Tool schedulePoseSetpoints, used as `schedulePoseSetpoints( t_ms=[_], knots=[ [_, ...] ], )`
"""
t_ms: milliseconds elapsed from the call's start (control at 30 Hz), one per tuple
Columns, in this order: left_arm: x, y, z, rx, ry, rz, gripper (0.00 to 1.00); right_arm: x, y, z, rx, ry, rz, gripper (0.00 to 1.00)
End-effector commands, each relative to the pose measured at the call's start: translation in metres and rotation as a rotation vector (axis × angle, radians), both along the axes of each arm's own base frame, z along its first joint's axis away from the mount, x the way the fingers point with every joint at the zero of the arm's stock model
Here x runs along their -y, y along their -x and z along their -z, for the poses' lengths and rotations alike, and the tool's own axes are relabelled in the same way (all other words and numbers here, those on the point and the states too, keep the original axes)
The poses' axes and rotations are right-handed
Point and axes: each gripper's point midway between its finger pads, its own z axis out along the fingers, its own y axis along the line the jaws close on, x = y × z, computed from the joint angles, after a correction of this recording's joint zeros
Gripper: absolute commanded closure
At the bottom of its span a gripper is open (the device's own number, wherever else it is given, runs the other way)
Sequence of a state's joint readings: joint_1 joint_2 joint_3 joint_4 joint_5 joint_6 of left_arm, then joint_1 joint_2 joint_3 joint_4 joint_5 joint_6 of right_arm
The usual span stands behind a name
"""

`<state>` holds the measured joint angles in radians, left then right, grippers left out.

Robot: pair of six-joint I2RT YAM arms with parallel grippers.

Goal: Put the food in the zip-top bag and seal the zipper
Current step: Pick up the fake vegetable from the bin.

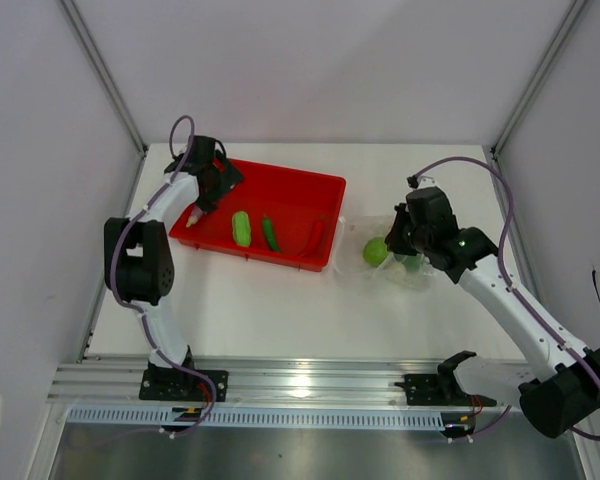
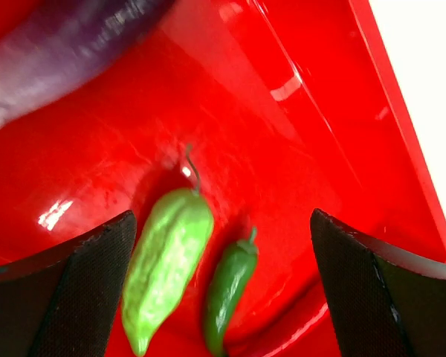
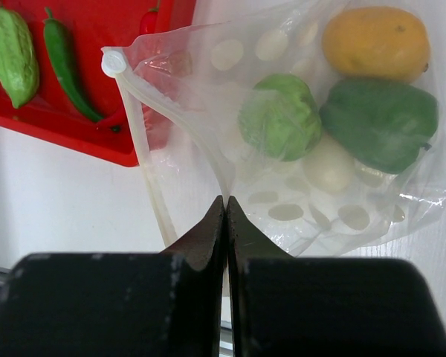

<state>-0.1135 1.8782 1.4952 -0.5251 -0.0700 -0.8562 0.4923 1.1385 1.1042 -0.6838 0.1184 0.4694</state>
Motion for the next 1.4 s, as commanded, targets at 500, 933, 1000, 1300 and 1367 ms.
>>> schedulePoseSetpoints(
  t_ms=[500, 933, 1000, 1300, 1367],
  knots=[
    [-0.047, -0.046, -0.03, 0.166, -0.345, 0.222, 0.0, 0.003, -0.009, -0.009, 0.036, 0.018, 0.006, 1.0],
    [-0.07, -0.051, -0.028, 0.098, -0.51, 0.44, 0.02, -0.006, -0.014, 0.001, 0.05, -0.009, -0.045, 1.0],
    [-0.075, -0.053, -0.029, 0.09, -0.551, 0.459, 0.02, -0.007, -0.015, 0.002, 0.046, -0.011, -0.051, 1.0],
    [-0.086, -0.045, 0.013, -0.039, -0.606, 0.518, 0.05, -0.007, -0.015, 0.006, 0.045, -0.021, -0.053, 1.0],
    [-0.085, -0.045, 0.016, -0.034, -0.607, 0.524, 0.05, -0.008, -0.015, 0.008, 0.039, -0.026, -0.053, 1.0]
  ],
)
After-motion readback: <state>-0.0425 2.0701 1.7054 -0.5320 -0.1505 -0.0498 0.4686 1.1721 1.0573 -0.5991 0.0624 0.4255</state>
